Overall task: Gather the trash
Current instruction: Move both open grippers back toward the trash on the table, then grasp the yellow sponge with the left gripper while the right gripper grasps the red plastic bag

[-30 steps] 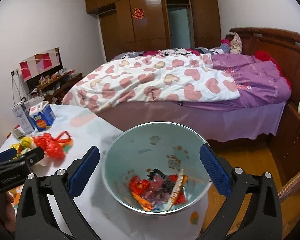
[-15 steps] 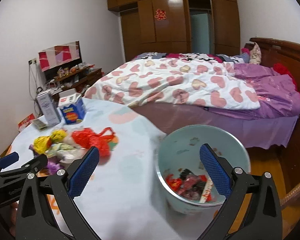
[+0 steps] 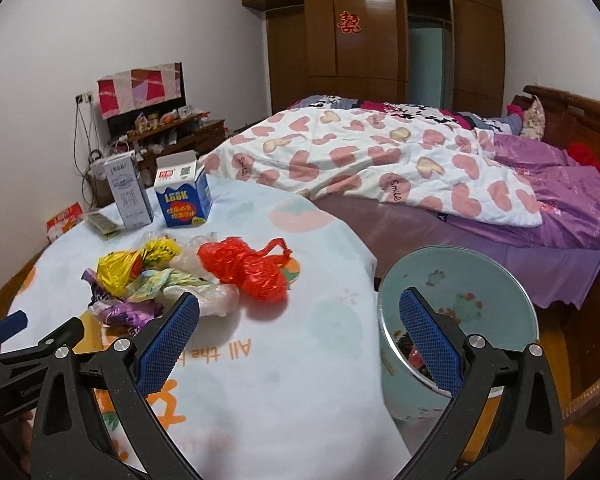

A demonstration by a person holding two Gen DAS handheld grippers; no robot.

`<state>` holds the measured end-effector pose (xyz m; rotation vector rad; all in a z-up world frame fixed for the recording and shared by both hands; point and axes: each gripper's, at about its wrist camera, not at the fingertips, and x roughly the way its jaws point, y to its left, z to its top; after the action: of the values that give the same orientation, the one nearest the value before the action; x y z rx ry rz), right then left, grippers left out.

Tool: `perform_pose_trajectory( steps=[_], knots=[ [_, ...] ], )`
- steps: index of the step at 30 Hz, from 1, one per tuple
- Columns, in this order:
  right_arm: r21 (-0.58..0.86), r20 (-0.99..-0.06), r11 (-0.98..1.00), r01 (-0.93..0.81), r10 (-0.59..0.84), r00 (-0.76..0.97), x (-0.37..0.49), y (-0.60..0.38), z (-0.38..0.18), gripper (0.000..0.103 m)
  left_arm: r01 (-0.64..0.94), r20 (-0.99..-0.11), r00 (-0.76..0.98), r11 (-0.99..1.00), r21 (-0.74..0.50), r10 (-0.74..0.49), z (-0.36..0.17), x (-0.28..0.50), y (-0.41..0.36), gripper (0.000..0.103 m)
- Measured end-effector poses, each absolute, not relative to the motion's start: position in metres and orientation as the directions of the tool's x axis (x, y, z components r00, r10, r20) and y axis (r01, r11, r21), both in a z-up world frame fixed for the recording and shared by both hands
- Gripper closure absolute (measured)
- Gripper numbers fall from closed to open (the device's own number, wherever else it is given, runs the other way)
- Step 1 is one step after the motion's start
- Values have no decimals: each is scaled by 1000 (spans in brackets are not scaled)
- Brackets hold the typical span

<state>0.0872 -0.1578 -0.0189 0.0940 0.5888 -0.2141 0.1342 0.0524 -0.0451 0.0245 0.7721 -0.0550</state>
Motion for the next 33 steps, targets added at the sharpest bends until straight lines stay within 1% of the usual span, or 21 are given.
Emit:
perform_pose_trajectory(
  steps=[22,28,33],
  knots=[
    [-55,-663,987,151,-149,734,132,-105,-50,5,-35,-746,665,999,23,40,-68,148,96,6],
    [-61,-697,988,140,-143,703,142,-104,-59,5,-36,-755,654,999,35,50,-73,152,97,6],
    [-61,-705,988,141,-143,695,146,-106,-63,5,-25,-760,648,999,42,48,-76,156,92,6]
  ],
)
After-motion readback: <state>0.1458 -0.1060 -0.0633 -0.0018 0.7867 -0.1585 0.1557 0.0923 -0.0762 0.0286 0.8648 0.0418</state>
